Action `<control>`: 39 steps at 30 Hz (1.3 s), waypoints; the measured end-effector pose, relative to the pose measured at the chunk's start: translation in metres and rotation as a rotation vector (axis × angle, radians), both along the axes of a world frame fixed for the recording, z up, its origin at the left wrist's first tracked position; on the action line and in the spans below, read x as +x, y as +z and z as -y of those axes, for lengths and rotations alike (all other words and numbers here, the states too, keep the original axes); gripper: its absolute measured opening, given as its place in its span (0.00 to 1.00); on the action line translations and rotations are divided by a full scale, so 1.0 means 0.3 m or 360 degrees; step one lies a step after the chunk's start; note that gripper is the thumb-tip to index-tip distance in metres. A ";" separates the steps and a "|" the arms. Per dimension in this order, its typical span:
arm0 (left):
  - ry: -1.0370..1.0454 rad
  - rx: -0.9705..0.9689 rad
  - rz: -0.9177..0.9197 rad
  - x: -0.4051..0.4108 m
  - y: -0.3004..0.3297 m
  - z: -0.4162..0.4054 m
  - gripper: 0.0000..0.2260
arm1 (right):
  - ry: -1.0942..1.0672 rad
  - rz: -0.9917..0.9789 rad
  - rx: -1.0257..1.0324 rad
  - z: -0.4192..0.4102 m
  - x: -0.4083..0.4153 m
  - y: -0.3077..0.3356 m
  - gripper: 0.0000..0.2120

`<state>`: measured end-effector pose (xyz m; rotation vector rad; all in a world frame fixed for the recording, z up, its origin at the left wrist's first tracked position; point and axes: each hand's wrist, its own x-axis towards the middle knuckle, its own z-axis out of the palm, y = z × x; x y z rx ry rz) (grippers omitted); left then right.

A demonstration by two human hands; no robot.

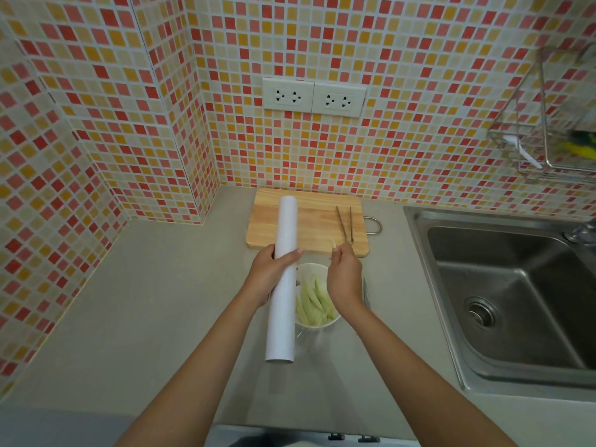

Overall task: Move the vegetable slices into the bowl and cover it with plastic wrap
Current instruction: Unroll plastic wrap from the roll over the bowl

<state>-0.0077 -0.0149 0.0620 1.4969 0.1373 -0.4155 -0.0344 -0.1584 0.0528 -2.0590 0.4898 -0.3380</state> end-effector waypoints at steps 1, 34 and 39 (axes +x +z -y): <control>0.0003 0.0056 0.0042 0.000 -0.007 -0.002 0.15 | -0.0007 -0.0017 -0.0018 0.007 -0.002 -0.003 0.14; 0.0064 0.0428 0.0001 0.021 -0.061 -0.084 0.16 | -0.0042 -0.0056 -0.0120 0.121 -0.051 -0.067 0.12; -0.0005 0.0457 0.0032 0.009 -0.054 -0.082 0.27 | -0.0041 -0.0080 -0.0138 0.140 -0.058 -0.079 0.11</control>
